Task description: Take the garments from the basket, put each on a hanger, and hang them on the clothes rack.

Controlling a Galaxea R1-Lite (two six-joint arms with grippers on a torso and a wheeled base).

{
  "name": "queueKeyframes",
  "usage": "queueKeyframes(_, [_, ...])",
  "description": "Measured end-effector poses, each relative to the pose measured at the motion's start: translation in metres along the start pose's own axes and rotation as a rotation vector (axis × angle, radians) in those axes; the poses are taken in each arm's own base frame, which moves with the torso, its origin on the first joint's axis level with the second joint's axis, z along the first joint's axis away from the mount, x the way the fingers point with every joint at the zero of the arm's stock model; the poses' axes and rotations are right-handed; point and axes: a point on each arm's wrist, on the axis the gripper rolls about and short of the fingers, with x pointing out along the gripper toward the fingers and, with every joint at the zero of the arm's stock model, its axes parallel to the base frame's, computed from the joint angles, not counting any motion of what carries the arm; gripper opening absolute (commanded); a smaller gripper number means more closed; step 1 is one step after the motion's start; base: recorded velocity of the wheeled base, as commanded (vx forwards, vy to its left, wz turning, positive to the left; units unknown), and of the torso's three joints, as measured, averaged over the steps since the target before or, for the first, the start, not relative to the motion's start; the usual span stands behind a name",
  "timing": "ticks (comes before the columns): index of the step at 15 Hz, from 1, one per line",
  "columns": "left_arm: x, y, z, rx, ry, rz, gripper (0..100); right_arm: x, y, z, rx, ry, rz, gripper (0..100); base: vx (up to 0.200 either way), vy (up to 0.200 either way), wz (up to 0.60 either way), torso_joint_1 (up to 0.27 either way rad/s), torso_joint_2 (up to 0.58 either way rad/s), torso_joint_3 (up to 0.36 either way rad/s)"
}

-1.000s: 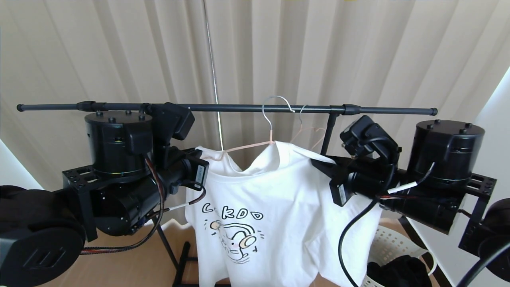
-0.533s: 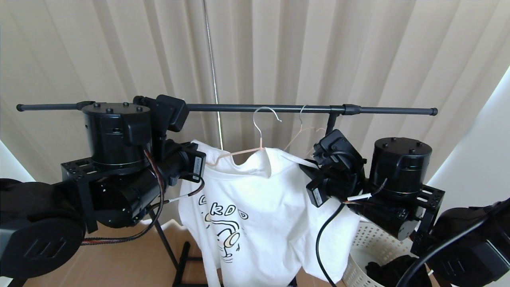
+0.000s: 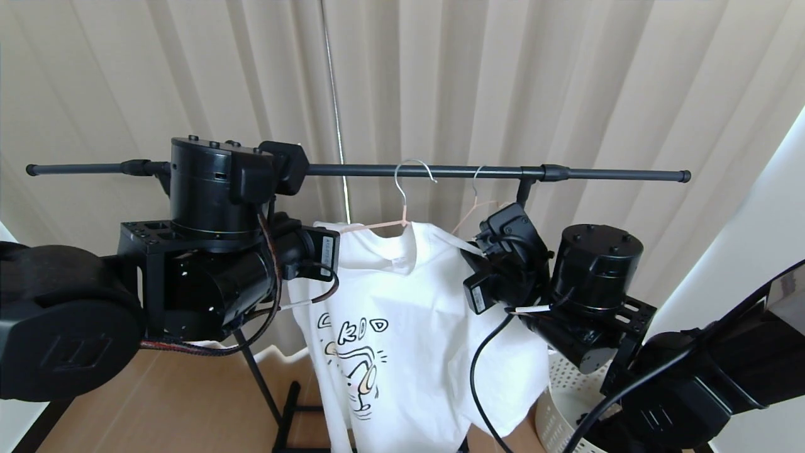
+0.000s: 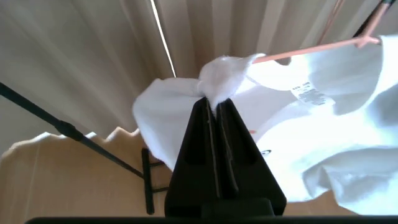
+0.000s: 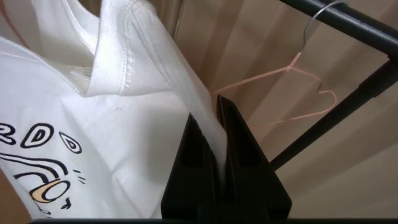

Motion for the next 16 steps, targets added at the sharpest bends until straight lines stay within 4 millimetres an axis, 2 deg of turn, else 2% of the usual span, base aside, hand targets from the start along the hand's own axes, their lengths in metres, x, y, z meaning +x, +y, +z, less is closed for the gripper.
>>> queueKeyframes(6, [-0.004,-0.016,0.011,-0.047,-0.031,-0.052,0,0.008,0.011,-0.007,0.015,0.007,0.020,0,0.000,0.000,0.00,0.000,0.00,0.000])
queueKeyframes(10, [-0.005,-0.018,0.017,-0.054,-0.049,-0.063,0,0.010,0.017,-0.013,0.049,0.027,0.036,0,0.000,0.000,0.00,0.000,0.00,0.000])
queueKeyframes(13, [-0.005,-0.019,0.016,-0.058,-0.046,-0.063,0,0.010,0.019,-0.011,0.103,0.020,0.044,0,0.000,0.000,0.00,0.000,0.00,0.000])
queueKeyframes(16, [-0.006,-0.022,0.017,-0.052,-0.050,-0.067,0,0.002,0.014,0.001,0.167,-0.012,0.043,0,0.000,0.000,0.00,0.000,0.00,0.000])
